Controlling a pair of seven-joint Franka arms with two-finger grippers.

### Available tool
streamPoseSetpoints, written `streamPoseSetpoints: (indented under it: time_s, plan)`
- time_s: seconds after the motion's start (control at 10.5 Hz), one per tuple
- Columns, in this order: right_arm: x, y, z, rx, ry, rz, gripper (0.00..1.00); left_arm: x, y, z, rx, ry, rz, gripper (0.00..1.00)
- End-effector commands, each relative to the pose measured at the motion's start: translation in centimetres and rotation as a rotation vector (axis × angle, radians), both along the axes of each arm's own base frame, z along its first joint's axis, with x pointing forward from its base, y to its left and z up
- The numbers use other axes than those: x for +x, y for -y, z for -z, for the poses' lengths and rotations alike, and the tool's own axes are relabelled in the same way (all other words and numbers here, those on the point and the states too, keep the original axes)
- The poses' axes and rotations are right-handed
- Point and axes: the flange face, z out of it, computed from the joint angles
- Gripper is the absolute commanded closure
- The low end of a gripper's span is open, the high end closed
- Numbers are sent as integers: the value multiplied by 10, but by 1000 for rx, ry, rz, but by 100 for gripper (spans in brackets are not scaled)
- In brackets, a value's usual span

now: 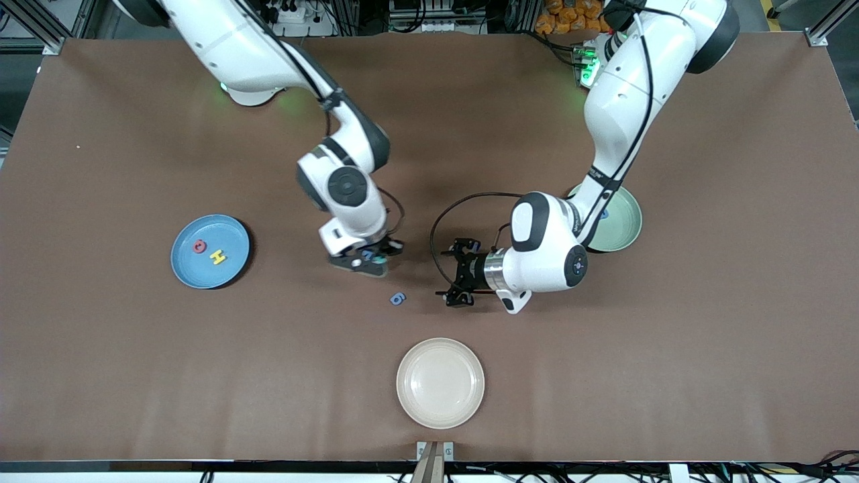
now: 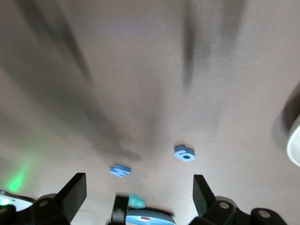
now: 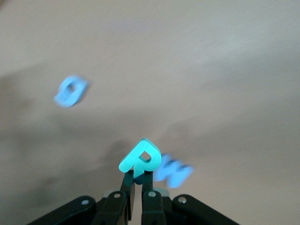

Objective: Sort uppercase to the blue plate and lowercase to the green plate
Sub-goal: 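Carry the R to the blue plate while the left gripper reaches blue e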

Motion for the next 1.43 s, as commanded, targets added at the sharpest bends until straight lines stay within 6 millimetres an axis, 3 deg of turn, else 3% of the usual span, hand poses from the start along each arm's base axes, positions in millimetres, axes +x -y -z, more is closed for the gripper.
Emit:
streamPoseSetpoints:
  time_s: [0.0,0.19,0.29,0.48,0.67,0.77,0.86,0.96,1.34]
  plan:
    - [5,102,-22,-46,-52,44,100,17,8,-7,-41,21,-86,0]
    - [5,206,-24,-65,-92,59,100,19,27,-4,-55,46,-145,0]
    - [3,245,-23,-76,-116,67,100,16,33,-1,-55,57,-161,0]
    - [1,301,-15,-145,-157,85,100,20,47,-3,-68,132,-207,0]
    - [-7,321,-5,-178,-188,87,100,14,69,8,-86,147,-200,0]
    - [-8,324,-5,-185,-196,97,56,8,79,21,-87,138,-191,0]
    - [-7,328,-8,-184,-196,97,1,9,82,39,-93,127,-198,0]
    - [-6,328,-12,-184,-189,96,0,4,92,46,-106,120,-191,0]
    - [10,331,-25,-175,-144,104,0,-9,103,62,-99,72,-197,0]
